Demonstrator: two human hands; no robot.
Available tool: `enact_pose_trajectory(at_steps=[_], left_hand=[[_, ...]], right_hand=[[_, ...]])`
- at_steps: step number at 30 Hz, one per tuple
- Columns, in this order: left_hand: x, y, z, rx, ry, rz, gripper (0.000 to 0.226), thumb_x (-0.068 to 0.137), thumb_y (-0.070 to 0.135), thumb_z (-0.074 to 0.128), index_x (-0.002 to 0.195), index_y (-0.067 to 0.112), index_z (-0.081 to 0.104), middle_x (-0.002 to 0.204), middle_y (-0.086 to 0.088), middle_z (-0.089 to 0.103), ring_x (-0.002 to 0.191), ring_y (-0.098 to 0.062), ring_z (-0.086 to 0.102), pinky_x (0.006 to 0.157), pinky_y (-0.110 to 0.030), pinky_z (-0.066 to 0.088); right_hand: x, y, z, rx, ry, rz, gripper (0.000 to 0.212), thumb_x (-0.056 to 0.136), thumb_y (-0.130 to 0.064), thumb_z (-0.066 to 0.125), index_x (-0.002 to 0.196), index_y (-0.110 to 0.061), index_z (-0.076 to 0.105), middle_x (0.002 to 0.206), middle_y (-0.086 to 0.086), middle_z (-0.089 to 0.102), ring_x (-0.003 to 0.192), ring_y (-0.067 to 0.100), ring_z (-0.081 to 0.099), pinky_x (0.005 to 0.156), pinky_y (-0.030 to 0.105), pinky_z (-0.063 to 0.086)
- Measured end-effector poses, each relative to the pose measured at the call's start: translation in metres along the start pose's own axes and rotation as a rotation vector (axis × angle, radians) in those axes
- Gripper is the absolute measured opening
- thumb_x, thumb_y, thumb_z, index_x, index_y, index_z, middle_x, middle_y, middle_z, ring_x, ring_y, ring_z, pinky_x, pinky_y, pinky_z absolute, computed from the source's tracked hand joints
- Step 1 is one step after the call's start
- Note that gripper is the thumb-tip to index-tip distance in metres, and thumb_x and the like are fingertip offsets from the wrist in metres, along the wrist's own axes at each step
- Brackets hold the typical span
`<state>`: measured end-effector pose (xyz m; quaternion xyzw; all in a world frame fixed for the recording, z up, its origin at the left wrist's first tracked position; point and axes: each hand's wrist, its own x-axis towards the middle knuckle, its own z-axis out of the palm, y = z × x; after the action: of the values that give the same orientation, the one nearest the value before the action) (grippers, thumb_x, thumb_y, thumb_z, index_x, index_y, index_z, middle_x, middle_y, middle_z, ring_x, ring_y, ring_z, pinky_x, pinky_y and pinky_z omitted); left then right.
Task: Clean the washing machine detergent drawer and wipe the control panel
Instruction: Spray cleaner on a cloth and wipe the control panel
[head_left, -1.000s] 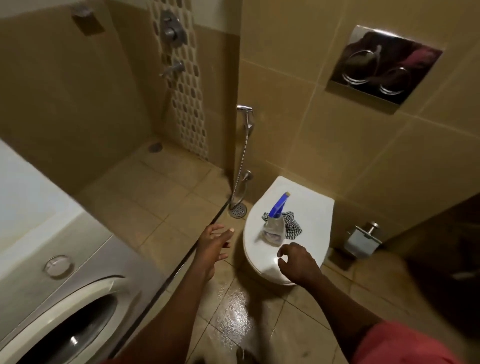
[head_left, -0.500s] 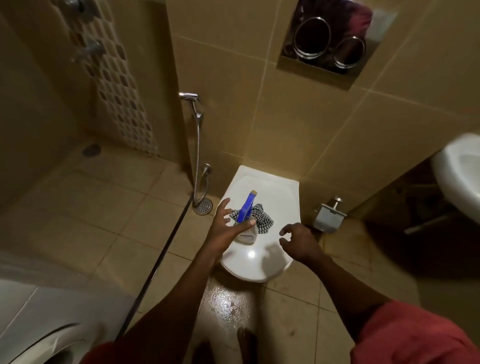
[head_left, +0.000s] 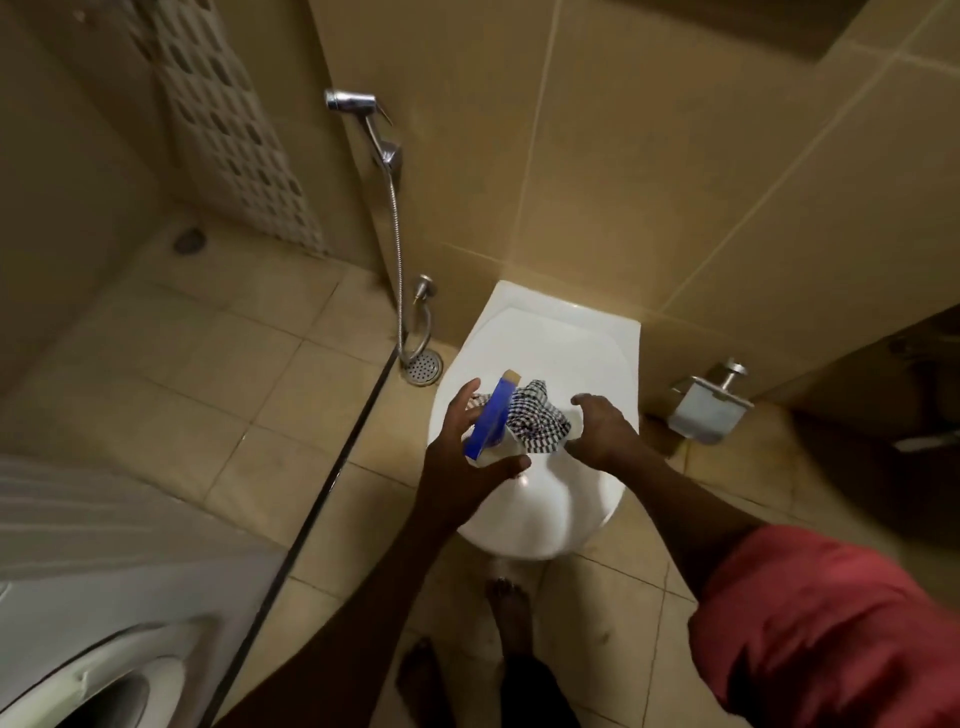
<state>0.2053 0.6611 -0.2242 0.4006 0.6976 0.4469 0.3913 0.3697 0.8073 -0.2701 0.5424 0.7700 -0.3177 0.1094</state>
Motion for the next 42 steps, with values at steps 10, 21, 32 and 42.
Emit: enact_pose_trajectory(at_steps=[10, 21, 32, 42], left_hand=[[0.024, -0.028, 0.017, 0.028, 0.158, 0.187, 0.073, 0.081, 0.039, 0.070, 0.140, 0.015, 0.034, 0.132, -0.019, 0.056, 0.117, -0.023, 0.059, 0.097, -0.042, 0.054], [0.023, -0.032, 0.007, 0.020, 0.426, 0.068, 0.044, 0.082, 0.010, 0.071, 0.122, 0.003, 0.056, 0.111, 0.007, 0.061, 0.100, 0.012, 0.056, 0.087, -0.005, 0.044], [-0.048, -0.042, -0.070, -0.014, 0.708, -0.101, 0.029, 0.081, 0.008, 0.074, 0.104, 0.022, 0.064, 0.089, 0.013, 0.067, 0.081, 0.000, 0.064, 0.076, -0.016, 0.054], [-0.141, -0.041, -0.146, -0.002, 0.959, -0.222, 0.015, 0.082, 0.018, 0.074, 0.094, 0.016, 0.066, 0.080, 0.003, 0.069, 0.071, -0.007, 0.066, 0.071, -0.023, 0.057]], right_hand=[[0.053, -0.014, 0.032, -0.239, -0.002, -0.326, 0.094, 0.072, -0.053, 0.076, 0.149, -0.028, 0.029, 0.159, 0.003, 0.023, 0.143, 0.030, 0.026, 0.103, 0.057, 0.040], [0.057, -0.018, 0.065, -0.389, -0.093, -0.181, 0.048, 0.086, -0.038, 0.061, 0.128, -0.018, 0.052, 0.122, 0.010, 0.054, 0.114, 0.034, 0.049, 0.091, 0.045, 0.047], [0.025, -0.136, 0.059, 0.755, -0.509, 0.097, 0.030, 0.091, -0.029, 0.061, 0.116, -0.012, 0.057, 0.108, 0.006, 0.068, 0.094, 0.020, 0.065, 0.070, 0.031, 0.054], [-0.051, -0.280, 0.063, 0.891, -0.885, -0.042, 0.042, 0.083, -0.028, 0.055, 0.116, -0.003, 0.061, 0.107, 0.014, 0.070, 0.095, 0.029, 0.066, 0.086, 0.041, 0.052]])
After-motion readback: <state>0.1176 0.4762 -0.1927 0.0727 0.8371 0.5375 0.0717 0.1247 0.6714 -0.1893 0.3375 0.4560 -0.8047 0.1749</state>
